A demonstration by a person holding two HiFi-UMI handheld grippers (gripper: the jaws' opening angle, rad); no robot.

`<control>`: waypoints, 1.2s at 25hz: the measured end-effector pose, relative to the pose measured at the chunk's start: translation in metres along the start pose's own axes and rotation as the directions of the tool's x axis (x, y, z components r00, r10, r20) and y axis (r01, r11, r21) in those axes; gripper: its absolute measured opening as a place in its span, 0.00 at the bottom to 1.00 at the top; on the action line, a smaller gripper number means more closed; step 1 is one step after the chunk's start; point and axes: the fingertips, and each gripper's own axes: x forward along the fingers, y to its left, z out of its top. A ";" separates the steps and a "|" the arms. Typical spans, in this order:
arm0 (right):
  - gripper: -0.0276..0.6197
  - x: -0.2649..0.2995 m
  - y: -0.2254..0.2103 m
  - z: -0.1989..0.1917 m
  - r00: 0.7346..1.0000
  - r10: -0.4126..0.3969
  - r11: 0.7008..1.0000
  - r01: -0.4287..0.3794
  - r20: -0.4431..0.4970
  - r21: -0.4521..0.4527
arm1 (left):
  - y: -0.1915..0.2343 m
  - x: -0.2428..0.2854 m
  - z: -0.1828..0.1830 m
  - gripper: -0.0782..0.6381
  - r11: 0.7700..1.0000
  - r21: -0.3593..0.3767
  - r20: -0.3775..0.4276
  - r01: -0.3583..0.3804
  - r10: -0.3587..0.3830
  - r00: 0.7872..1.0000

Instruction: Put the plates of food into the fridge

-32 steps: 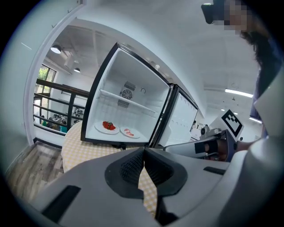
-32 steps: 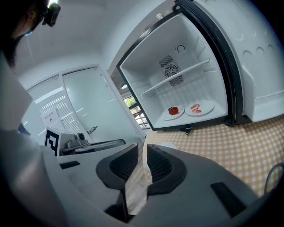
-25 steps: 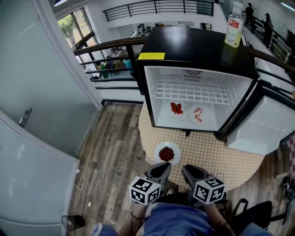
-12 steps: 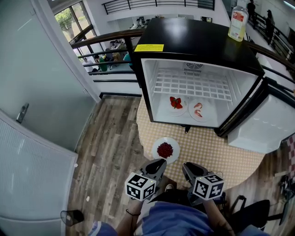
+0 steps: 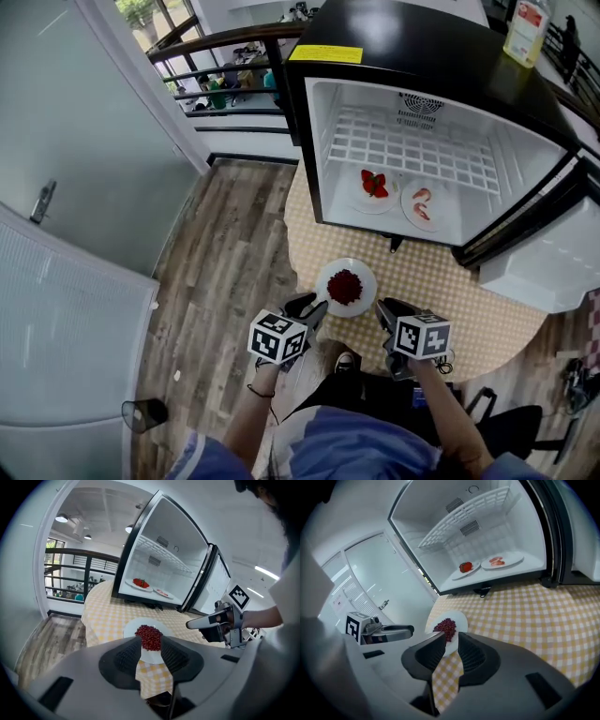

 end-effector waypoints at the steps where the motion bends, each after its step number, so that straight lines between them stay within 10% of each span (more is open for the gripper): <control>1: 0.16 0.006 -0.004 -0.003 1.000 -0.007 1.000 0.008 -0.013 0.013 | 0.004 0.004 -0.005 0.28 1.000 -0.007 -0.017 -0.001 0.001 1.000; 8: 0.25 0.038 -0.022 0.000 1.000 -0.012 0.990 0.014 -0.012 0.141 | 0.029 0.033 -0.019 0.41 0.998 -0.069 -0.103 0.004 -0.012 0.995; 20: 0.24 0.054 -0.023 -0.011 0.993 -0.082 0.994 0.087 -0.081 0.060 | 0.026 0.045 -0.027 0.42 0.999 -0.042 -0.152 0.018 -0.024 0.988; 30: 0.10 0.036 -0.027 -0.016 0.999 -0.028 0.928 0.043 -0.046 0.371 | 0.016 0.038 -0.031 0.42 0.997 -0.069 -0.131 0.027 -0.036 0.991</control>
